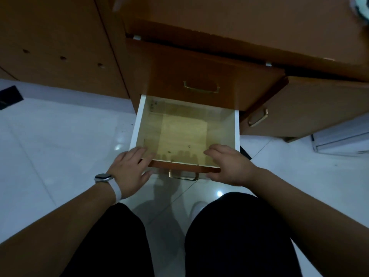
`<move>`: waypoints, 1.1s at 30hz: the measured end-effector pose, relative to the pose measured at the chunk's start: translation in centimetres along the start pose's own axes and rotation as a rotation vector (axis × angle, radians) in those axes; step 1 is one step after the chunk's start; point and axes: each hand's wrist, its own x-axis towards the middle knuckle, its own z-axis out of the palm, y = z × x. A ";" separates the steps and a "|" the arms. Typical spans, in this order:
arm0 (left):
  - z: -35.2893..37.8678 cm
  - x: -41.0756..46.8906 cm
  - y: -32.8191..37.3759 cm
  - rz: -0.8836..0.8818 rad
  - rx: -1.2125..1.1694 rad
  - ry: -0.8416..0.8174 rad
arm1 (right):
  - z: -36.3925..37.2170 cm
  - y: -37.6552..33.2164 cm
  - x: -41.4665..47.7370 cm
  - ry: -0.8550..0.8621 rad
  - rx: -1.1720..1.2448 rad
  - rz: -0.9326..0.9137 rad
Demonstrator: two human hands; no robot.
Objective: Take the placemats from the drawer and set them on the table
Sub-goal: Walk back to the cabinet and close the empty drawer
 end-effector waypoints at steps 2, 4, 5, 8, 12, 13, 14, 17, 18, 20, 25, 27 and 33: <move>0.7 0.2 -0.2 0.018 0.010 0.020 | 0.3 0.3 0.3 0.023 -0.009 0.022; 1.1 0.5 -0.3 0.030 0.010 0.049 | 0.2 0.4 0.5 0.061 -0.049 0.011; 1.3 0.7 -0.4 0.038 0.013 0.065 | 0.1 0.3 0.6 0.063 -0.068 0.000; 1.7 1.1 -0.8 0.071 0.046 0.117 | 0.3 0.2 0.7 -0.023 -0.111 -0.026; 1.9 1.8 -1.2 0.086 0.072 0.138 | 0.7 0.9 0.8 -0.014 -0.173 -0.019; 2.0 2.0 -1.3 0.088 0.078 0.139 | 0.7 1.2 0.9 0.011 -0.185 -0.014; 2.0 2.2 -1.4 0.090 0.080 0.136 | 0.8 1.4 1.0 0.035 -0.198 -0.009; 1.9 3.1 -1.8 0.102 0.099 0.140 | 1.3 1.9 1.3 0.100 -0.227 0.002; 1.9 3.4 -2.0 0.109 0.110 0.144 | 1.5 2.0 1.5 0.127 -0.227 0.008; 1.6 4.0 -2.3 0.114 0.127 0.152 | 1.5 2.2 1.7 0.188 -0.209 0.027; 1.1 5.8 -2.4 0.098 0.170 0.186 | 1.1 2.5 2.6 0.365 -0.240 0.044; 1.0 6.6 -2.6 0.114 0.191 0.202 | 0.9 2.8 3.1 0.420 -0.262 0.035; 0.7 9.0 -3.6 0.107 0.258 0.280 | 1.1 4.6 4.8 0.550 -0.292 0.046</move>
